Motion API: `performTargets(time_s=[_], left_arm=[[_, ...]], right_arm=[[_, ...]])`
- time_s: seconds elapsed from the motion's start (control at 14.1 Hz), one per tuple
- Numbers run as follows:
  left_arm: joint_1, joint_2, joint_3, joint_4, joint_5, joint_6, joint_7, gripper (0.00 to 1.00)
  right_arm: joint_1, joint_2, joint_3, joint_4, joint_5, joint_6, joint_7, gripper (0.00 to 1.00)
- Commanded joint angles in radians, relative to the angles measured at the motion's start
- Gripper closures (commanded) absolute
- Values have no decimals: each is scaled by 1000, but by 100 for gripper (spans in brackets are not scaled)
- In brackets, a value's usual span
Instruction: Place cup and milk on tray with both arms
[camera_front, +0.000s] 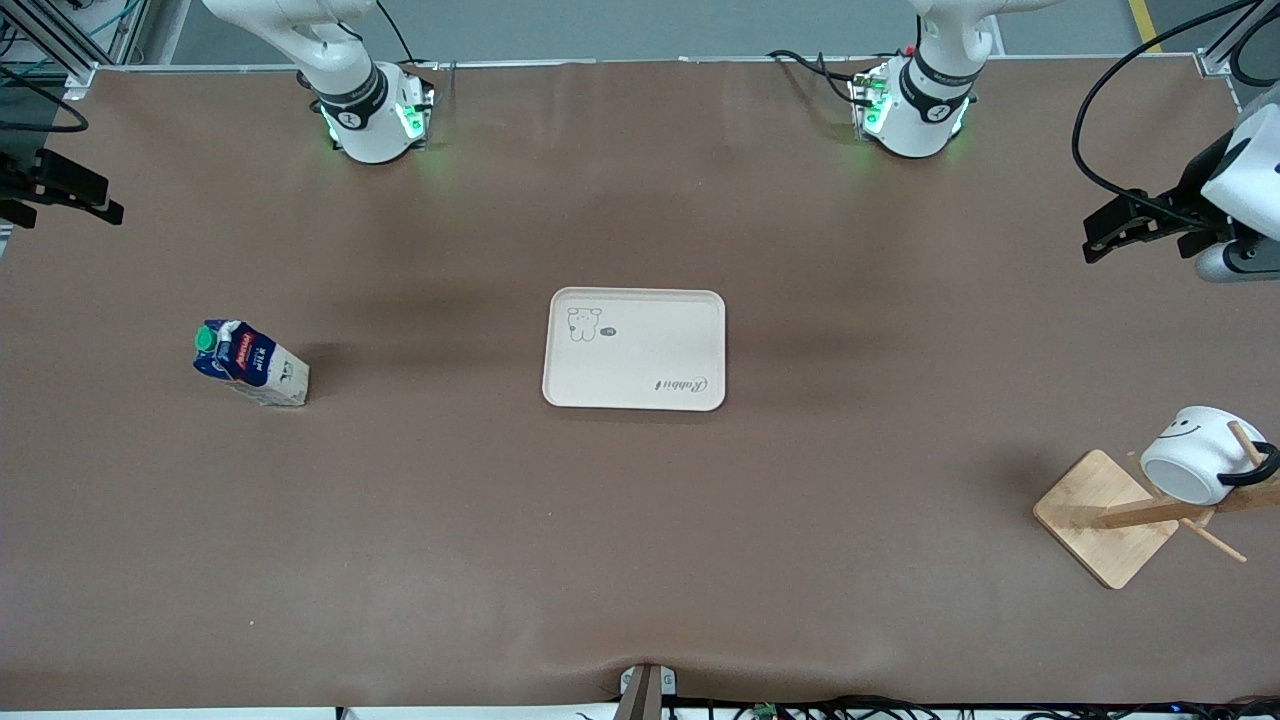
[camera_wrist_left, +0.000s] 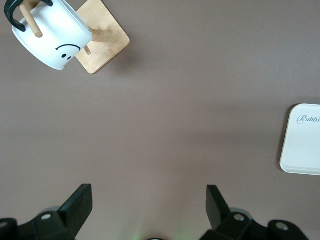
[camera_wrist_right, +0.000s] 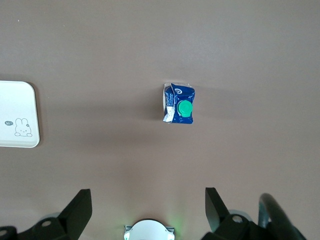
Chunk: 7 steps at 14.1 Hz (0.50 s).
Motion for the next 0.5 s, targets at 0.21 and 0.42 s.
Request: performTargets(time_s=[0.21,0.42], left_arm=[[9,14,2,29,-7,-13,8,0],[68,54,10,75,-4,-7,20,0]], right_arm=[[3,24,3,22,-3,43,8,0],[-12,55,1,22,11,98,10,0]])
